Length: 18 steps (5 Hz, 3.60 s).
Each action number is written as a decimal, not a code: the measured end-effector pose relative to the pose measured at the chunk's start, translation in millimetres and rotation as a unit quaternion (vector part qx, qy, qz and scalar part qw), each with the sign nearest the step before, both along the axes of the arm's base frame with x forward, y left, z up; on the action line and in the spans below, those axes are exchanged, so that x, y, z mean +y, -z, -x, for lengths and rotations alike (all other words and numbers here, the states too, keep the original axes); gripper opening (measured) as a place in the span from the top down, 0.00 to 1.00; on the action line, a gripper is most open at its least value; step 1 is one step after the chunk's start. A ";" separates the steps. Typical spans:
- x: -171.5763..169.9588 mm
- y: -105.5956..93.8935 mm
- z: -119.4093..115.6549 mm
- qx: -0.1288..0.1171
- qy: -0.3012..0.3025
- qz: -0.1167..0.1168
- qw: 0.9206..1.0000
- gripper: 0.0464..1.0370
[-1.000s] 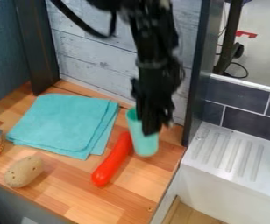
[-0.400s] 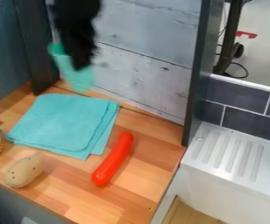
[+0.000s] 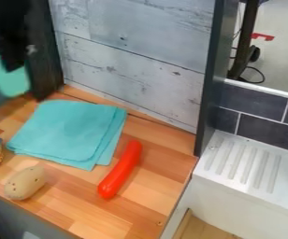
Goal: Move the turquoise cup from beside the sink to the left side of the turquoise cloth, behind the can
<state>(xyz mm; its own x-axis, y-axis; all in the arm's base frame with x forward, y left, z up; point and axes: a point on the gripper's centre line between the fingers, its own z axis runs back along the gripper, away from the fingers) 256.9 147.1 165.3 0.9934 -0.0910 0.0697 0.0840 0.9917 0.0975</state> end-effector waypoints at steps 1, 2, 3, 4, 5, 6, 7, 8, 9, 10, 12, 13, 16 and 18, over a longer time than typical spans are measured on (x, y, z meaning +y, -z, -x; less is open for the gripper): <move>28.0 18.2 -8.9 0.022 -0.008 -0.009 1.000 0.96; 36.9 39.8 -21.4 0.041 0.000 -0.001 0.999 0.96; 45.7 53.1 -31.4 0.061 0.001 0.001 0.998 0.96; 55.8 64.6 -35.8 0.085 -0.007 -0.007 0.996 0.96; 62.4 70.6 -40.8 0.095 -0.016 -0.012 0.995 0.96; 67.7 80.5 -46.1 0.108 -0.023 -0.011 0.994 0.96; 69.0 91.1 -46.9 0.115 -0.023 -0.007 0.993 0.96; 70.1 101.1 -49.2 0.116 -0.026 -0.006 0.993 0.96; 67.8 108.3 -45.8 0.117 -0.025 -0.004 0.993 0.96; 70.0 107.7 -36.8 0.088 -0.039 -0.001 0.995 0.96; 71.6 111.3 -28.6 0.082 -0.057 0.012 0.995 0.74; 73.9 109.9 -26.2 0.076 -0.069 0.022 0.994 0.44; 44.8 29.2 -1.1 0.016 -0.057 -0.005 0.998 0.04; -49.2 41.2 24.5 0.087 0.062 0.082 0.991 0.04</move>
<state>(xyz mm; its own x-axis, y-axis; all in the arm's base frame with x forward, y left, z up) 232.4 97.9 124.1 0.9736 -0.2146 -0.0781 0.2075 0.9741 -0.0902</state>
